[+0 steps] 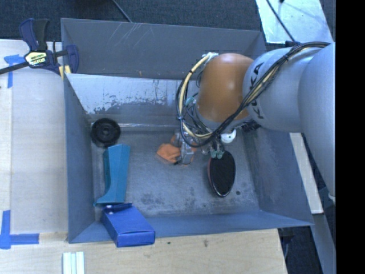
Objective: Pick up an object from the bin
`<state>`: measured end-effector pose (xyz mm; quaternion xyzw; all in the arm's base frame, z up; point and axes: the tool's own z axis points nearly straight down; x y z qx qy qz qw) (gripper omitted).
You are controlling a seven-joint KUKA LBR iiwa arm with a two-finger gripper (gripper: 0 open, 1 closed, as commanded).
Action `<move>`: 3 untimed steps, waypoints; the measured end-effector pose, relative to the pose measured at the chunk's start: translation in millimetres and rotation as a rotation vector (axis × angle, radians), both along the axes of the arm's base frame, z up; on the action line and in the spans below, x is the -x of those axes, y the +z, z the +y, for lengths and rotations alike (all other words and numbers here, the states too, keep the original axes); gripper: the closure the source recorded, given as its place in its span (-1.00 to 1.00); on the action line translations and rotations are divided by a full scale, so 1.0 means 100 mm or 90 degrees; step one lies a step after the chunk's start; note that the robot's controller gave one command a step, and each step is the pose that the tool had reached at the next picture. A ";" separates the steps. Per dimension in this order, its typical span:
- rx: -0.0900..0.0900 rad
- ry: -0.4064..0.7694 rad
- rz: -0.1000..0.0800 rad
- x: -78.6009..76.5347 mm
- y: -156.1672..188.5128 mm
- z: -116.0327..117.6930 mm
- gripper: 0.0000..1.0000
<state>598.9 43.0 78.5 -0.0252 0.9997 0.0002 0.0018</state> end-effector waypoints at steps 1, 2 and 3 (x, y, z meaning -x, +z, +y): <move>0.000 -0.001 -0.001 -0.05 -0.01 0.07 1.00; 0.001 0.001 -0.002 -0.16 -0.04 0.19 1.00; 0.000 -0.003 -0.005 -0.16 -0.05 0.48 1.00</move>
Offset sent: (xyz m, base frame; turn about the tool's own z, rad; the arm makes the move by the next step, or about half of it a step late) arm 0.0167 0.0246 -0.0085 -0.0025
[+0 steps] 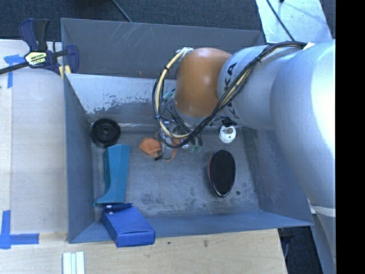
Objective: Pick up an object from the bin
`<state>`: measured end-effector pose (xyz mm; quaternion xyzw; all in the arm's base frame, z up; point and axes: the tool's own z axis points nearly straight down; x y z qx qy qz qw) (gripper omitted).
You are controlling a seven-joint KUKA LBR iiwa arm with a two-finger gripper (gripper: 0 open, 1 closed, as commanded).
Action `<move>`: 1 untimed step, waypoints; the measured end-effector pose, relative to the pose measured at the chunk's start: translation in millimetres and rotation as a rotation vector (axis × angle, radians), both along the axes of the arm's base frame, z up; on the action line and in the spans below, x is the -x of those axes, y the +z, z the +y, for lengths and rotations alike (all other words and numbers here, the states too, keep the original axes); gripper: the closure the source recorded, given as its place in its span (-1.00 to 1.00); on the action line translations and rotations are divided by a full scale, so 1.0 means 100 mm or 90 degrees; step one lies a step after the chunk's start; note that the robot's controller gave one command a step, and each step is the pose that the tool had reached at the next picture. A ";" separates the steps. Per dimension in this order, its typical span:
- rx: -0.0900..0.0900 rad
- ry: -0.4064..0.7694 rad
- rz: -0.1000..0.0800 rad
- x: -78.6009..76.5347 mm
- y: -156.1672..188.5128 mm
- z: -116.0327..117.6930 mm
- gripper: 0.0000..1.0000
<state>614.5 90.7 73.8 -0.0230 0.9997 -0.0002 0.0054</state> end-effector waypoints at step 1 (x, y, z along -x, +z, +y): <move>-0.001 0.001 0.000 0.20 0.00 0.07 1.00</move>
Offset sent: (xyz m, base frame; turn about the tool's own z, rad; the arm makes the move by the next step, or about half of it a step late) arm 0.0000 0.0000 0.0000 0.0000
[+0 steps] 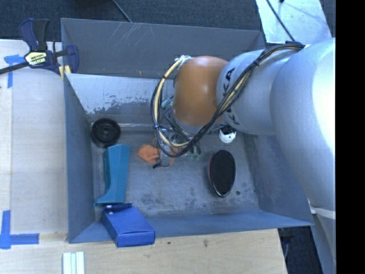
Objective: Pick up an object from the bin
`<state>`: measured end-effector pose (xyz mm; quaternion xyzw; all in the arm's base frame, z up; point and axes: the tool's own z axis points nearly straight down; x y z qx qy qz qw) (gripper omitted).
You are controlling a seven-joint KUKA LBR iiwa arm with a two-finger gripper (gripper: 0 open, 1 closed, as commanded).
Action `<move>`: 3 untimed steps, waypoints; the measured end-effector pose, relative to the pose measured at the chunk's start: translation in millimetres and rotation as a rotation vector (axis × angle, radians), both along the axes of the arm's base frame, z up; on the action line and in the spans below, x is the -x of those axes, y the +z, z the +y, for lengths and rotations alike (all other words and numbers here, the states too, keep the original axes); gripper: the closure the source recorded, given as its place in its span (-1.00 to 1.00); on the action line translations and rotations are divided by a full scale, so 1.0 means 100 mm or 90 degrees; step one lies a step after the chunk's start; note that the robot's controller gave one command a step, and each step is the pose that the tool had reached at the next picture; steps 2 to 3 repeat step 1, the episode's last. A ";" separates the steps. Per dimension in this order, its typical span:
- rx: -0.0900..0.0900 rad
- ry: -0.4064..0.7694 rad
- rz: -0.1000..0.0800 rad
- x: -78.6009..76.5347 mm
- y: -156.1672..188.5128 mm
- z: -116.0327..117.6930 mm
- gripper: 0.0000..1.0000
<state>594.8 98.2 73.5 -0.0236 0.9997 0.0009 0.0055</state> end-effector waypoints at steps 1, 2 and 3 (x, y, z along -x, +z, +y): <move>0.000 -0.001 0.000 0.00 0.00 0.00 1.00; 0.000 -0.001 0.000 0.00 0.00 0.00 1.00; 0.000 -0.001 0.000 0.00 0.00 0.00 1.00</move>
Offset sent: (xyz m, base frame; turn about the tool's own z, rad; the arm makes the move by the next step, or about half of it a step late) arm 0.0000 0.0000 0.0000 0.0000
